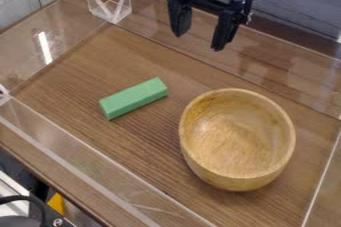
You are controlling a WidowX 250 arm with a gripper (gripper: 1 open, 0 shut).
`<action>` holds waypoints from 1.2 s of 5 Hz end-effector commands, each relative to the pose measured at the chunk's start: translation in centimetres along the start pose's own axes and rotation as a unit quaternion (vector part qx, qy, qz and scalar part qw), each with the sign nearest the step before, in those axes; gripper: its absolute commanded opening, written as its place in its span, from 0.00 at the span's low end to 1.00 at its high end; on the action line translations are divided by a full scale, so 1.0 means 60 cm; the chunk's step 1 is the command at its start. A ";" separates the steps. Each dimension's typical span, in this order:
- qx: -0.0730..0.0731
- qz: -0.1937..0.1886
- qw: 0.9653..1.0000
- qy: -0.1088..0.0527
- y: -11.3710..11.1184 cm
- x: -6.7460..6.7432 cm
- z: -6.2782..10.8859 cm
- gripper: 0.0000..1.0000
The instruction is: Put the green block in the brown bowl
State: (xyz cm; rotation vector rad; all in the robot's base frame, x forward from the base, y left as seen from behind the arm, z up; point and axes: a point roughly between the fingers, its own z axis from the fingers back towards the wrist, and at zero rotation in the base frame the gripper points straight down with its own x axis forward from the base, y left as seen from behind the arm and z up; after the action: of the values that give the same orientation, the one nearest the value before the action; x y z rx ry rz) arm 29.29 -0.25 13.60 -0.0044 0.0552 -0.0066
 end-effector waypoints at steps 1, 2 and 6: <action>0.002 -0.012 1.000 0.006 0.008 -0.006 -0.009 1.00; 0.005 -0.027 0.999 0.022 0.037 -0.029 -0.030 1.00; 0.034 -0.117 0.993 0.000 0.121 -0.090 -0.099 1.00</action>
State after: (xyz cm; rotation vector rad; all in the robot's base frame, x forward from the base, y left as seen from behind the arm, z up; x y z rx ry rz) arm 23.25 6.82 6.75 0.0375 0.0998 -0.2446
